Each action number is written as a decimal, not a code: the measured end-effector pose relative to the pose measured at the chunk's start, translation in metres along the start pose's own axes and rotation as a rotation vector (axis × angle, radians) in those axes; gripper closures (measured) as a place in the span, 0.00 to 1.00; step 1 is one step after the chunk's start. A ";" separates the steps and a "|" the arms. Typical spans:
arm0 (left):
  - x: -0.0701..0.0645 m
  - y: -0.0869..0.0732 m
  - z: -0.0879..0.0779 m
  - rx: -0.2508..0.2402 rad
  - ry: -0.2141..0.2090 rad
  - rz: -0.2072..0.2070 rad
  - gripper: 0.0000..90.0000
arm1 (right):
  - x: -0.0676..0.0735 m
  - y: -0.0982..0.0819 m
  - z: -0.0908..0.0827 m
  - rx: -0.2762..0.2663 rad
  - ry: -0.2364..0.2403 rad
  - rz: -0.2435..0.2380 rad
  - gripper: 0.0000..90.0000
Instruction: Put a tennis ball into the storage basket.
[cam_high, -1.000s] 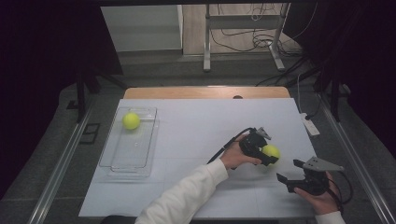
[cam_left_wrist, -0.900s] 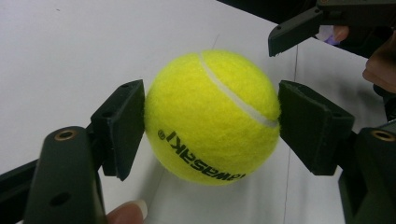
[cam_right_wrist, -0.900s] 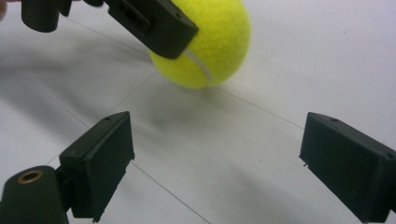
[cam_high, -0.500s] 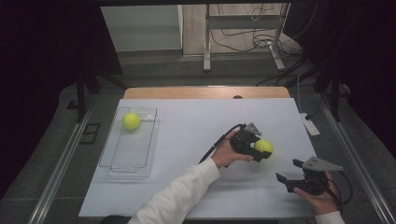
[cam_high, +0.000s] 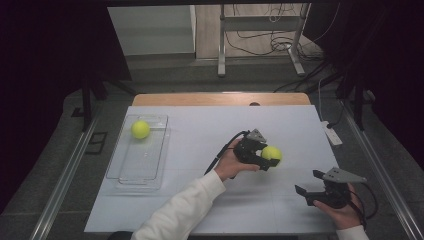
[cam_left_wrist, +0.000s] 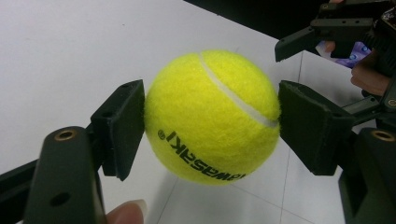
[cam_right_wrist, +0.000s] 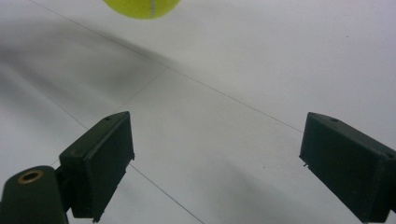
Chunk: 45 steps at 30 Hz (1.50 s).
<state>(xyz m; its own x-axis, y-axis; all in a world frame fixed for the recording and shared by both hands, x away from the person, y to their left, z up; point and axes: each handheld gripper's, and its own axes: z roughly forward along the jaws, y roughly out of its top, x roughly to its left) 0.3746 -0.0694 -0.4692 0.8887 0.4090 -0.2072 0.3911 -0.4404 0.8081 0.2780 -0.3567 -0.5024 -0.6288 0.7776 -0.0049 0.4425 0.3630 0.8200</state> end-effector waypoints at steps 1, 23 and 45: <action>0.001 -0.001 -0.002 0.001 0.004 0.000 0.30 | 0.000 0.000 0.000 -0.003 0.003 0.001 0.11; 0.006 -0.010 -0.034 -0.031 0.064 -0.009 0.30 | 0.001 0.003 0.005 0.000 0.013 -0.006 0.11; 0.009 -0.013 -0.070 -0.092 0.107 -0.019 0.30 | 0.000 0.005 0.009 0.002 0.018 -0.010 0.11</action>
<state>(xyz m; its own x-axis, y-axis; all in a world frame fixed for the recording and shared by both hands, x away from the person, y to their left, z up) 0.3610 -0.0039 -0.4430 0.8486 0.5020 -0.1669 0.3797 -0.3584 0.8528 0.2859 -0.3500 -0.5032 -0.6446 0.7645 -0.0029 0.4372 0.3718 0.8189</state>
